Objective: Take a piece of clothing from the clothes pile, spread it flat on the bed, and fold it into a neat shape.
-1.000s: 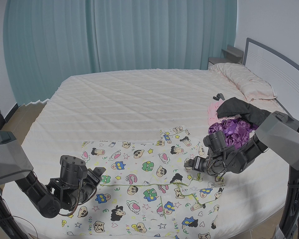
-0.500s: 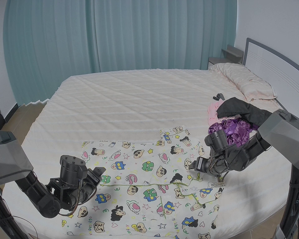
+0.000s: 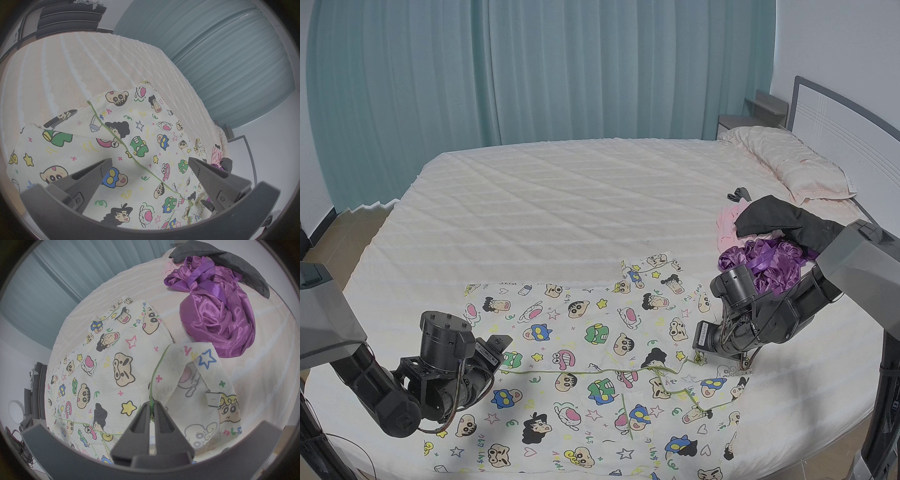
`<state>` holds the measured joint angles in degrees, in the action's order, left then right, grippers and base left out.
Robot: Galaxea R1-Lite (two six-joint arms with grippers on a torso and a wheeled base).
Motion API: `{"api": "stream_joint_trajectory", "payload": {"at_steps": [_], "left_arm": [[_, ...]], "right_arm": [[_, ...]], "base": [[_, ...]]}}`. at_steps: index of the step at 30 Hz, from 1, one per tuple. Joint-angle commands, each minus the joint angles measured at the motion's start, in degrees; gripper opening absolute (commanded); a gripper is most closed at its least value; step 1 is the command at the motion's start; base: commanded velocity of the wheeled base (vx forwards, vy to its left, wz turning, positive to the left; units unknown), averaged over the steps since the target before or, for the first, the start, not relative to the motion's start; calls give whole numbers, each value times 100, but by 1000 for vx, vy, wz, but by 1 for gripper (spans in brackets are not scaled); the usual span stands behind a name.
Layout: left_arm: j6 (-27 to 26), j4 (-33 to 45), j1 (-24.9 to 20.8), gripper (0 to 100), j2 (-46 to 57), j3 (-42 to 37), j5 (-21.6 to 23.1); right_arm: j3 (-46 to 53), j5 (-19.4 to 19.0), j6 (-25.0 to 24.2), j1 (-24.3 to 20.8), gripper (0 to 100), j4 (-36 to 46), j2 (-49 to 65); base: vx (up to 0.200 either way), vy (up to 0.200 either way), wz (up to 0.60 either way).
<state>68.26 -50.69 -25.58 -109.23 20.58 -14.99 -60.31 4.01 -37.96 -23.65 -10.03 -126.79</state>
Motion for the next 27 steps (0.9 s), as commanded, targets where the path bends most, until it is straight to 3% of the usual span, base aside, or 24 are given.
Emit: {"api": "stream_joint_trajectory", "payload": {"at_steps": [1, 10, 27], "left_arm": [[4, -2, 0, 100, -2, -1, -3], [4, -2, 0, 100, -11, -10, -3], [4, -2, 0, 100, -37, -1, -3]], "right_arm": [[1, -6, -10, 1, 0, -7, 129], [-394, -6, -18, 97, 0, 1, 243], [-1589, -23, -1, 238, 0, 54, -724]], "base": [[0, 0, 0], [0, 0, 0], [0, 0, 0]]}}
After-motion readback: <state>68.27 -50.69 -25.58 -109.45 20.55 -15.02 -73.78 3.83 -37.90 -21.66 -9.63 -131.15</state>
